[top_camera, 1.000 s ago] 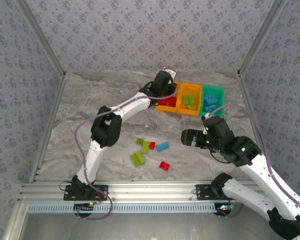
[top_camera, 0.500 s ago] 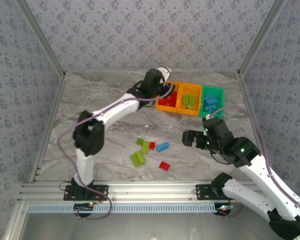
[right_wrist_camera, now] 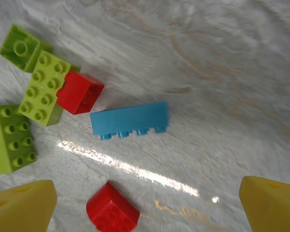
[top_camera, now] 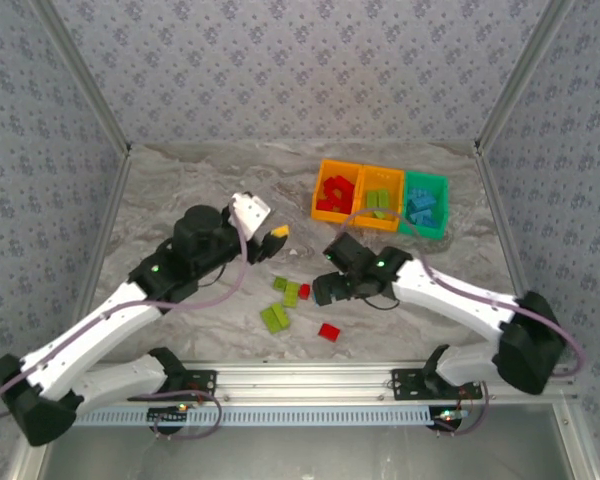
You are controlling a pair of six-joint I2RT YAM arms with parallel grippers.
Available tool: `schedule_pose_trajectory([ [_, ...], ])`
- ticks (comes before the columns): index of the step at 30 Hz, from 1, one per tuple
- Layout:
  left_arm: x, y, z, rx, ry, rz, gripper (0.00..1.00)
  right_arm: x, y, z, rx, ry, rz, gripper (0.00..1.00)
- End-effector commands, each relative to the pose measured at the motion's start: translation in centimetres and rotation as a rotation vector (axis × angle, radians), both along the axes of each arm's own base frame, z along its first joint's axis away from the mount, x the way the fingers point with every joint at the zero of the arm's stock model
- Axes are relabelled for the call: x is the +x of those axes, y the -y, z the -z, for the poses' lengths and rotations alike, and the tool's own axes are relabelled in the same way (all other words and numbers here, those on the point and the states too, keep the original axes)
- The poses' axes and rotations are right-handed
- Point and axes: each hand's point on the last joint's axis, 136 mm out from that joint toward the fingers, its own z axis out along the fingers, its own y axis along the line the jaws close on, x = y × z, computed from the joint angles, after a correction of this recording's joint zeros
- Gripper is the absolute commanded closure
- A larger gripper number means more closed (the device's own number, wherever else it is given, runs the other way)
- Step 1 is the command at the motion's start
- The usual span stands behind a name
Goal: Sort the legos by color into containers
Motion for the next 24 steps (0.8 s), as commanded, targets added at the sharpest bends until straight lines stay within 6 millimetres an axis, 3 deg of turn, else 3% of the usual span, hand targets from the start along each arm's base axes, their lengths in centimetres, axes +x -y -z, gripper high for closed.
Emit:
schedule_pose_trajectory([
  [1, -3.8, -1.7, 4.5, 0.215, -0.047, 0.138, 0.12, 1.2, -1.8, 0.7, -0.017, 0.037, -0.11, 0.0],
  [5, -6.5, -2.7, 8.0, 0.339, -0.028, 0.273, 0.01, 1.5, -2.8, 2.2, -0.024, 0.027, -0.145, 0.0],
  [14, -9.2, -1.6, 12.5, 0.408, 0.021, 0.501, 0.01, 1.9, -2.8, 5.6, -0.09, -0.03, -0.124, 0.04],
  [18, -10.1, -1.7, 13.8, 0.416, -0.009, 0.553, 0.01, 1.7, -3.0, 6.6, -0.085, -0.052, -0.126, 0.17],
  [21, -10.5, -1.7, 14.2, 0.414, -0.015, 0.569, 0.01, 1.7, -3.1, 6.6, -0.076, -0.052, -0.118, 0.3],
  [24, -10.7, -1.9, 14.5, 0.421, -0.012, 0.576, 0.01, 1.8, -2.8, 6.2, -0.079, -0.042, -0.102, 0.36],
])
